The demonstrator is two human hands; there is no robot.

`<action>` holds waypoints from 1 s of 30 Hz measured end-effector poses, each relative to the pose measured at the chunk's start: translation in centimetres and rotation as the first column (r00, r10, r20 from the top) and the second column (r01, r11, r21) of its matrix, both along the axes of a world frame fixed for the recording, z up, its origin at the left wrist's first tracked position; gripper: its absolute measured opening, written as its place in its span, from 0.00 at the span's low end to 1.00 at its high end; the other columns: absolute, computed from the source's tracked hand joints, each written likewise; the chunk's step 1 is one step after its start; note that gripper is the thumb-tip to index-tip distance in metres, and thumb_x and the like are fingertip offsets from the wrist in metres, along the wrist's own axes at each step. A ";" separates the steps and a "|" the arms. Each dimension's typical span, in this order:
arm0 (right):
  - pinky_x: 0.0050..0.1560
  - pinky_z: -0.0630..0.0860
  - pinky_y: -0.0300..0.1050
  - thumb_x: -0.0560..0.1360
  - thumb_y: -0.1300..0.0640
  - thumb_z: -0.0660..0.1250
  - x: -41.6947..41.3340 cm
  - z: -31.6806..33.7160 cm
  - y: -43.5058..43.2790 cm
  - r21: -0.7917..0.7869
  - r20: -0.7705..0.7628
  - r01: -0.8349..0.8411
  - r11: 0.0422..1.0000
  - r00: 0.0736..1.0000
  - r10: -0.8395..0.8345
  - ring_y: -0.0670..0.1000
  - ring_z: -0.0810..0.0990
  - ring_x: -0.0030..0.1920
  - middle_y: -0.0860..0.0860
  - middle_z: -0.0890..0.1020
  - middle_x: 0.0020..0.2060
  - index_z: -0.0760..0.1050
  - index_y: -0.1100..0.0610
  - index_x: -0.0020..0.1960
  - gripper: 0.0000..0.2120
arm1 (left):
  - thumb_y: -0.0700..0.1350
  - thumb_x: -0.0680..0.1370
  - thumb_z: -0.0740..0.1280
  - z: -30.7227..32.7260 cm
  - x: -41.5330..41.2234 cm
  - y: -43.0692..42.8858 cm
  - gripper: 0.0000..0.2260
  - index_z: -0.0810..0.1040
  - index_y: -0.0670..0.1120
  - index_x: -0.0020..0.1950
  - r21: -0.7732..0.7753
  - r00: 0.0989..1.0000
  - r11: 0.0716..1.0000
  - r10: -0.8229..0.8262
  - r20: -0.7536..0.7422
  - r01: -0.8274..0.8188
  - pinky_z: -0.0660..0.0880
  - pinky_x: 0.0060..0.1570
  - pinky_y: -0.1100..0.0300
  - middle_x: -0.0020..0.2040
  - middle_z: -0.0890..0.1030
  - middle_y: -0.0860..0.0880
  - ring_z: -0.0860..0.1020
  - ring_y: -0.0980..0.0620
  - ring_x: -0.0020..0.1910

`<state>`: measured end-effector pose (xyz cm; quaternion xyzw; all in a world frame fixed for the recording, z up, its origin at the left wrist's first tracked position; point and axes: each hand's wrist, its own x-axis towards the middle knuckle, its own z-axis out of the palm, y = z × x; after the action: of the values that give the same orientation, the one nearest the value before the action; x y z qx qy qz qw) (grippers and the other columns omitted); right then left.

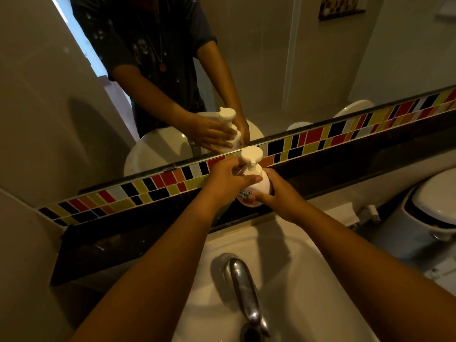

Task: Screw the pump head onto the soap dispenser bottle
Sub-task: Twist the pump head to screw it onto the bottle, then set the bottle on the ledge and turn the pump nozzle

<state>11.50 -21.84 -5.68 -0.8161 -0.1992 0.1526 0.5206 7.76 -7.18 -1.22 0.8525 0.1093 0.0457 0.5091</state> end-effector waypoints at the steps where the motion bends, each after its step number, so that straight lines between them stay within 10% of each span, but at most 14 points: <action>1: 0.61 0.73 0.48 0.73 0.56 0.70 0.1 0.0 0.0 0.002 -0.010 -0.010 1.000 1.000 0.010 0.55 0.73 0.66 0.54 0.73 0.68 0.63 0.53 0.71 0.30 | 0.46 0.72 0.74 0.1 0.0 0.2 0.26 0.72 0.48 0.69 -0.003 1.000 1.000 -0.019 -0.008 0.019 0.74 0.58 0.53 0.67 0.77 0.47 0.75 0.46 0.65; 13: 0.60 0.74 0.48 0.74 0.56 0.70 0.8 0.0 -0.1 0.005 -0.051 -0.052 0.999 0.997 0.052 0.54 0.73 0.67 0.53 0.72 0.69 0.62 0.51 0.72 0.29 | 0.48 0.69 0.76 -0.9 0.3 -1.1 0.26 0.75 0.48 0.66 -0.025 0.992 0.993 0.115 0.046 -0.114 0.76 0.59 0.49 0.64 0.79 0.46 0.77 0.45 0.63; 30: 0.63 0.73 0.50 0.74 0.56 0.69 1.8 0.2 0.2 -0.049 -0.077 -0.087 0.995 0.994 0.083 0.54 0.72 0.68 0.52 0.71 0.70 0.60 0.50 0.73 0.31 | 0.46 0.75 0.70 0.1 1.5 1.5 0.26 0.68 0.50 0.72 0.011 0.985 0.986 -0.167 -0.044 0.168 0.69 0.59 0.57 0.70 0.74 0.48 0.72 0.47 0.68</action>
<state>13.33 -21.67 -5.45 -0.8139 -0.2101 0.2100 0.4993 9.28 -5.70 -1.13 0.8632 0.0478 -0.0146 0.5023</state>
